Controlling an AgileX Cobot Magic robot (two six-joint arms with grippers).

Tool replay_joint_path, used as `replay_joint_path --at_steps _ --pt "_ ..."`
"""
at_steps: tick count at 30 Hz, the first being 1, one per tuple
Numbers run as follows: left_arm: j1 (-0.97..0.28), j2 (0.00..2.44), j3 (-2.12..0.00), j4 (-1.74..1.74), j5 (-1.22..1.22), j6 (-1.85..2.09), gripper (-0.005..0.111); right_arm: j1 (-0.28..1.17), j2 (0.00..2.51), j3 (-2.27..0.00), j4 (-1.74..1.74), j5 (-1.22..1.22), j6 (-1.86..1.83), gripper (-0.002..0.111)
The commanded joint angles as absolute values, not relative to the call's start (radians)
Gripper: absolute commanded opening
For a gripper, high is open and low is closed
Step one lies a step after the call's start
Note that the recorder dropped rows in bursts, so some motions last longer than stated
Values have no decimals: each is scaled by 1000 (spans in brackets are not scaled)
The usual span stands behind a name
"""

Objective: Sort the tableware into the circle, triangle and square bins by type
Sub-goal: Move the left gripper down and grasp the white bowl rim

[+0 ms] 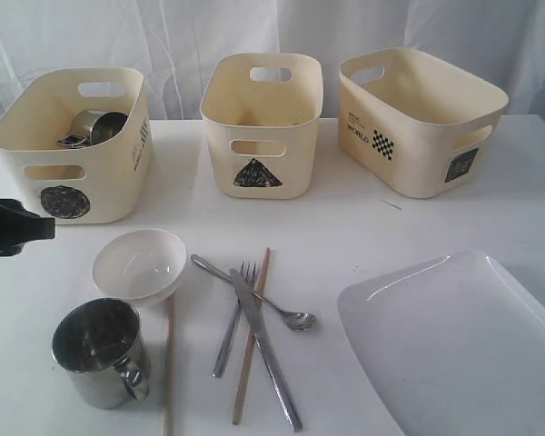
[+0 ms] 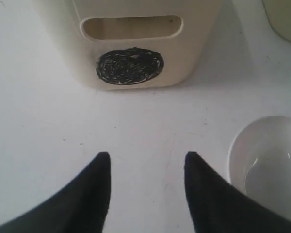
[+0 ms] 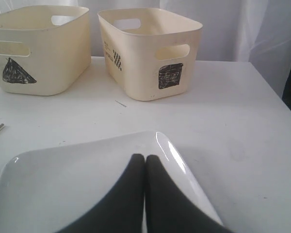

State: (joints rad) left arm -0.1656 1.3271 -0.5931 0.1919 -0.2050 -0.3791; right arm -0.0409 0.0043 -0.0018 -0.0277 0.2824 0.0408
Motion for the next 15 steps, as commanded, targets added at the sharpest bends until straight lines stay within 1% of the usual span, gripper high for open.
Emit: replay_joint_path --at_steps 1,9,15 --pt "-174 1446 -657 190 -268 -448 60 -46 0 0 -34 283 38 0" --pt "-236 1599 -761 419 -278 -564 59 -46 0 0 -34 283 38 0" --pt "-290 1690 -780 449 -234 -570 59 -46 0 0 -34 283 38 0"
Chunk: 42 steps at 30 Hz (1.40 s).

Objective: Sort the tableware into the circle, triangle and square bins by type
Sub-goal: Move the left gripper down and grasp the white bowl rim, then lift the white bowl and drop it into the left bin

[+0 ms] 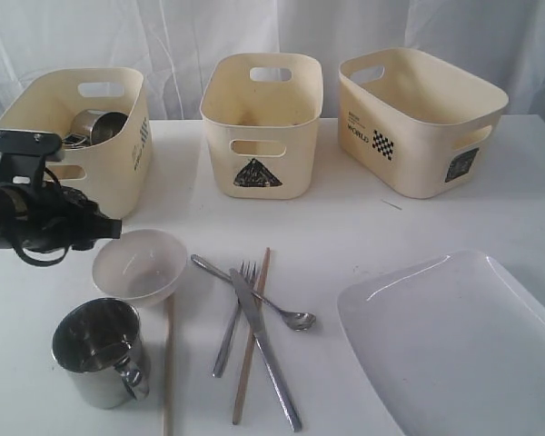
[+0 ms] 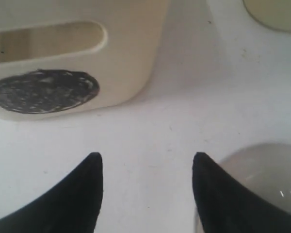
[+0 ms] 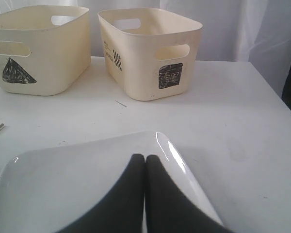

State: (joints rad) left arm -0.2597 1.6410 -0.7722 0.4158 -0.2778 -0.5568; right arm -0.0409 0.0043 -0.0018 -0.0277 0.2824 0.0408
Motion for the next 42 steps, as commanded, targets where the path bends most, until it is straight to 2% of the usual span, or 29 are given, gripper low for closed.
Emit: replay_joint_path --at_steps 1,11,14,15,16,17,18,22,25,32,36,39,42 --pt "-292 1701 -780 454 -228 -570 59 -46 0 0 -34 283 38 0" --pt "-292 1749 -780 458 -247 -562 59 -46 0 0 -34 283 38 0" --pt "-292 1749 -780 458 -241 -562 53 -46 0 0 -34 283 38 0" --pt "-292 1749 -780 458 -240 -570 37 -46 0 0 -34 283 38 0" --pt "-292 1749 -780 458 -240 -572 29 -46 0 0 -34 283 38 0" --pt "-292 1749 -780 458 -240 -588 8 -46 0 0 -34 283 38 0" --pt "-292 1749 -780 456 -240 -594 0 -46 0 0 -34 283 38 0" --pt "-292 1739 -780 456 -213 -594 0 -46 0 0 -34 283 38 0" --pt "-290 1622 -780 456 -112 -574 0 -46 0 0 -34 283 38 0" --pt "-290 1277 -780 463 -66 -490 0 -46 0 0 -34 283 38 0" --pt "-263 1197 -780 480 -275 -367 0 -46 0 0 -34 283 38 0" --pt "-230 1205 -780 457 -487 -147 0 -46 0 0 -34 283 38 0" --pt "-214 1247 -781 290 -624 190 0 -46 0 0 -34 283 38 0"
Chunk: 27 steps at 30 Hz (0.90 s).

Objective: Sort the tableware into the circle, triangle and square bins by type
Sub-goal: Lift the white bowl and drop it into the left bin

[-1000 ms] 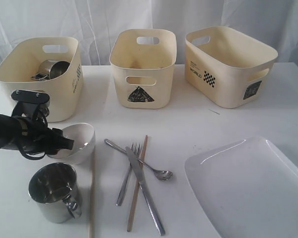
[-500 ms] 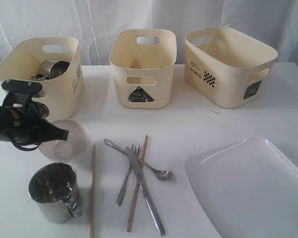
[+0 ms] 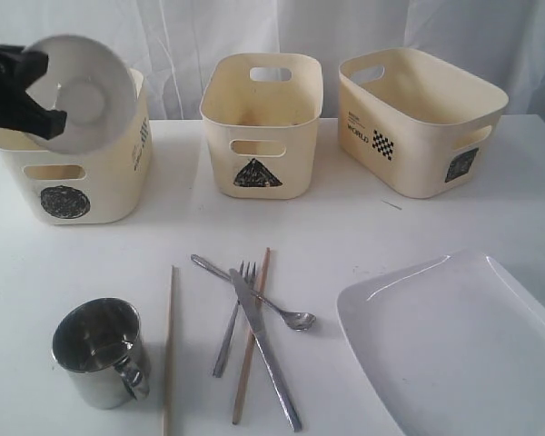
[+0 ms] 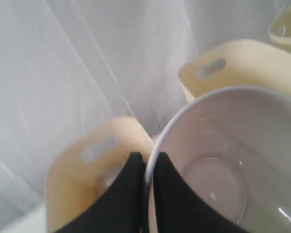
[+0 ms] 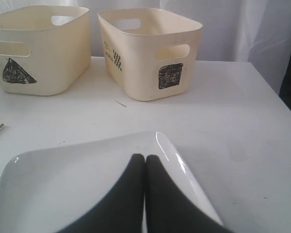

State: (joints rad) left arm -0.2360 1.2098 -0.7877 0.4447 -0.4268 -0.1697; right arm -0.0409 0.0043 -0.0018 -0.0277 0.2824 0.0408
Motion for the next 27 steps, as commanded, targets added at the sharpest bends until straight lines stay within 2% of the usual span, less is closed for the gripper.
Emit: replay_joint_path --at_steps 1,3,6,9,13,18,21,22,23,24,26,27 --pt "-209 1268 -781 197 -664 297 0 -46 0 0 -34 283 38 0" --pt "-206 1328 -783 -32 -773 431 0 -46 0 0 -34 283 38 0" --pt "-196 1449 -825 -211 -895 371 0 -46 0 0 -36 283 38 0" --pt "-180 1598 -925 -181 -853 245 0 -46 0 0 -36 283 38 0" --pt "-180 1736 -1077 -183 -819 262 0 -46 0 0 -36 283 38 0" --pt "-151 1818 -1253 -193 -507 254 1 -46 0 0 -36 283 38 0" --pt "-133 1852 -1314 -203 -424 231 12 -46 0 0 -36 283 38 0" --pt "-121 1863 -1335 -203 -399 201 25 -46 0 0 -34 283 38 0" --pt "-118 1869 -1343 -205 -388 187 30 -46 0 0 -34 283 38 0" --pt "-109 1877 -1360 -208 -359 158 43 -46 0 0 -34 283 38 0" --pt "-102 1875 -1375 -208 -253 128 54 -46 0 0 -34 283 38 0" --pt "-102 1871 -1379 -208 -228 132 55 -46 0 0 -34 283 38 0"
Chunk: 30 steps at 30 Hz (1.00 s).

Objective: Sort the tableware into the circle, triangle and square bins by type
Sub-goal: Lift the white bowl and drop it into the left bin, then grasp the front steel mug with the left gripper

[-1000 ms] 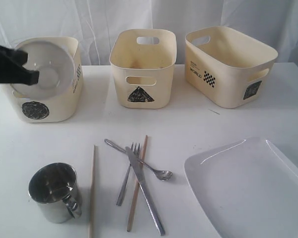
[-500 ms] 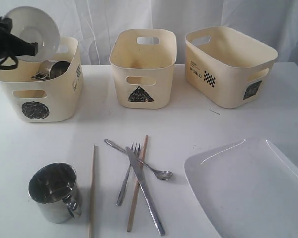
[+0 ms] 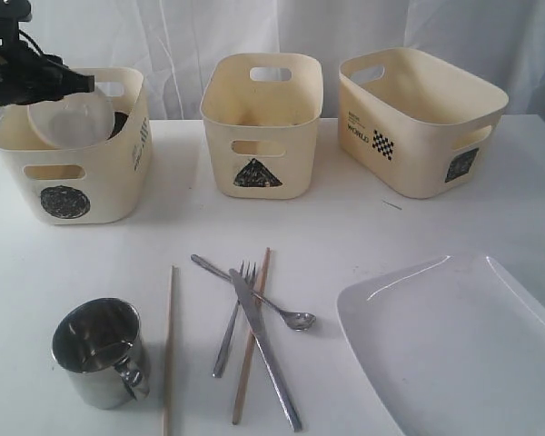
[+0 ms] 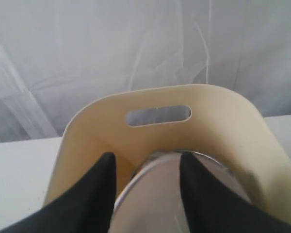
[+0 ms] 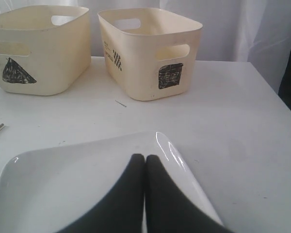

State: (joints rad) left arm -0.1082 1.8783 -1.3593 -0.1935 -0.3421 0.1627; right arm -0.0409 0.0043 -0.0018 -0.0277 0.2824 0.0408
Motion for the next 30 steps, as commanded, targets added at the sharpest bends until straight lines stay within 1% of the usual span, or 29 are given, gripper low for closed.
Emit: replay_joint_path --at_steps 1,3,5,7,9,10,12,15,19,24,30 --pt "-102 1852 -1387 -194 -163 134 57 -46 0 0 -34 283 38 0" --pt "-102 1791 -1388 -163 -101 136 57 -46 0 0 -34 283 38 0" --pt "-102 1698 -1388 -157 22 161 57 -46 0 0 -34 283 38 0" --pt "-102 1586 -1388 -155 229 161 56 -46 0 0 -34 283 38 0" --pt "-102 1511 -1388 -155 486 161 56 -46 0 0 -34 283 38 0" --pt "-102 1494 -1388 -155 674 173 56 -46 0 0 -34 283 38 0" --pt "-102 1489 -1376 -155 863 182 56 -46 0 0 -34 283 38 0" --pt "-104 1491 -1306 -194 1008 205 56 -46 0 0 -34 283 38 0" --pt "-104 1491 -1188 -339 1035 291 56 -46 0 0 -34 283 38 0" --pt "-104 1491 -1036 -541 957 514 56 -46 0 0 -34 283 38 0" --pt "-104 1491 -889 -539 796 677 56 -46 0 0 -34 283 38 0"
